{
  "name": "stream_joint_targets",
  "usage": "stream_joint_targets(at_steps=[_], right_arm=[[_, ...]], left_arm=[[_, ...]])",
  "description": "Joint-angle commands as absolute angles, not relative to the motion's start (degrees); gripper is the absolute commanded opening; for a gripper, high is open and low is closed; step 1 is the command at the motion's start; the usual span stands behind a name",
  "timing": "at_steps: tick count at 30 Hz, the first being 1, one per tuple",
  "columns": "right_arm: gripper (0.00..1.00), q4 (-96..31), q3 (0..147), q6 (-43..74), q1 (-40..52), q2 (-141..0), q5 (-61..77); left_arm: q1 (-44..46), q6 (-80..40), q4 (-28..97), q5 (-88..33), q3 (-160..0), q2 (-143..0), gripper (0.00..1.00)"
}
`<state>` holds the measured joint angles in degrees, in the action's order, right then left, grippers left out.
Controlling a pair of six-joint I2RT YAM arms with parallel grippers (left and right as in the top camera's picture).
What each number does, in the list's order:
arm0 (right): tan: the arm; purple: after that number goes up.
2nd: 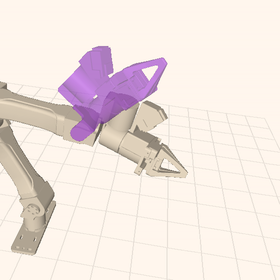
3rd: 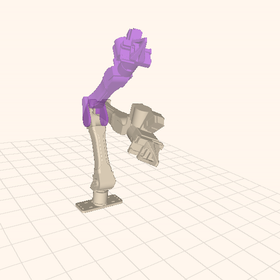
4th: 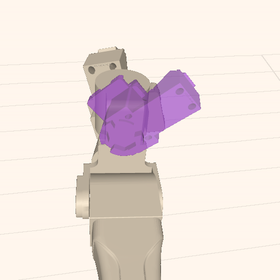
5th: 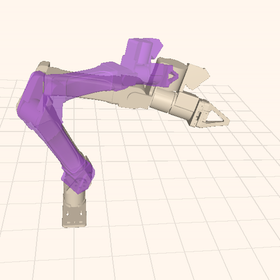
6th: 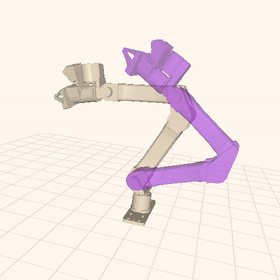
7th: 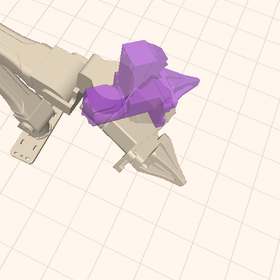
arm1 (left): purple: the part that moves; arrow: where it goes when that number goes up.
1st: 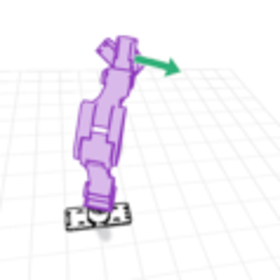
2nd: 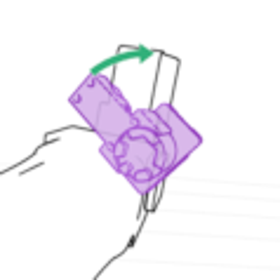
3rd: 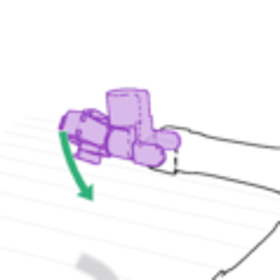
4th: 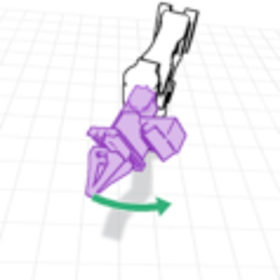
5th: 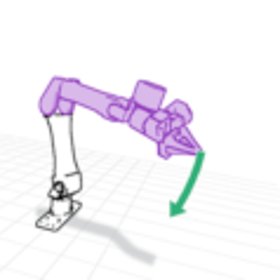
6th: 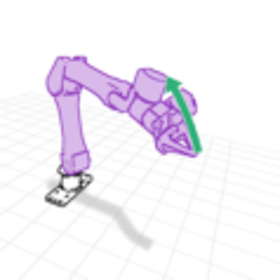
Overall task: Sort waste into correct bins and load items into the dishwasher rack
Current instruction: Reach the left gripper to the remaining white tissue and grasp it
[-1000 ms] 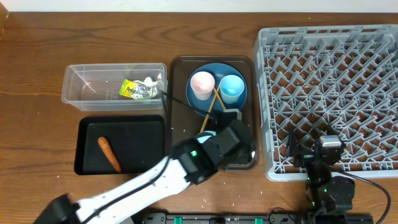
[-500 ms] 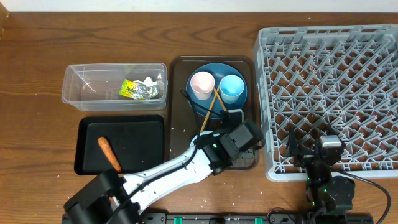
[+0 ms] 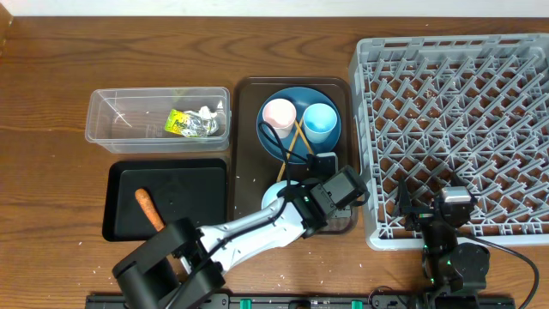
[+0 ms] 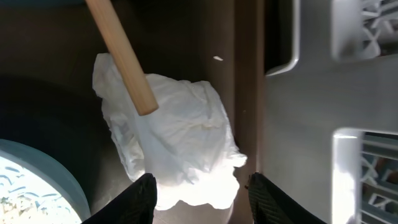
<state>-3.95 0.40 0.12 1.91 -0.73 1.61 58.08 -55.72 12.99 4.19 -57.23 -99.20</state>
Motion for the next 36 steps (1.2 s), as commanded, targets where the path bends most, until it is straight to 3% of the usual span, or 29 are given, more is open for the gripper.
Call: stream_joint_targets(at_steps=[1,21,28,36], right_arm=[[0.99,-4.1,0.3,-0.7,1.5,-0.7,1.5],[0.99,-4.1,0.3,-0.7,1.5,-0.7,1.5],[0.99,-4.1,0.3,-0.7,1.5,-0.7,1.5],[0.99,-4.1,0.3,-0.7,1.5,-0.7,1.5]], left_arm=[[58.1,-56.2,12.9,6.6,-57.4,-99.9,0.51],[58.1,-56.3,12.3,8.4,-57.3,-103.5,0.51],[58.2,-56.2,12.3,8.4,-57.3,-103.5,0.34],[58.4,-56.2,12.3,8.4,-57.3,-103.5,0.22]])
